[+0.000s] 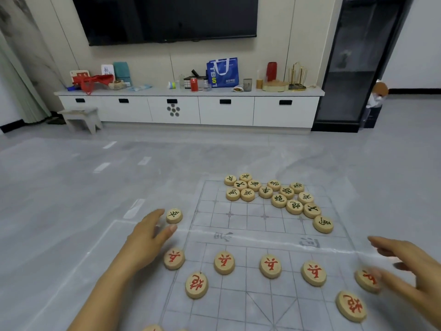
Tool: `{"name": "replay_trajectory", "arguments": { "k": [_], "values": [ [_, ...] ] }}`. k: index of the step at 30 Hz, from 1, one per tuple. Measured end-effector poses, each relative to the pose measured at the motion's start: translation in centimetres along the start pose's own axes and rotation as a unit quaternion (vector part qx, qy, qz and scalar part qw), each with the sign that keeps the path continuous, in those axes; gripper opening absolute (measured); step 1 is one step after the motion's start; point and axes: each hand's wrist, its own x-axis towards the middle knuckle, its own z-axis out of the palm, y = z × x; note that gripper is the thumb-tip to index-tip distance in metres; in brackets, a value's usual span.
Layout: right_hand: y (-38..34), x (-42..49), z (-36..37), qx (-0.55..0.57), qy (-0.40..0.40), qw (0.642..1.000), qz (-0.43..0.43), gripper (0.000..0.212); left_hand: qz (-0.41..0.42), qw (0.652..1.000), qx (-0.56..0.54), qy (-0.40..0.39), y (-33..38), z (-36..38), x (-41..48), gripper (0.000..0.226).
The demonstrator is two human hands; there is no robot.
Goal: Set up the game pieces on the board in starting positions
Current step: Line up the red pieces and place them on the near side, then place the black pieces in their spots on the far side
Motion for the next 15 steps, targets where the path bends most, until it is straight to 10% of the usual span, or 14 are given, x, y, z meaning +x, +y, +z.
{"name": "replay_trajectory", "arguments": {
  "k": [15],
  "values": [
    [-6.6,5.9,2.3,-0.164,-0.166,0.972,-0.034,0.041,0.158,0.959,0.11,-0.208,3.3,2.5,7.0,0.043]
  ]
}}
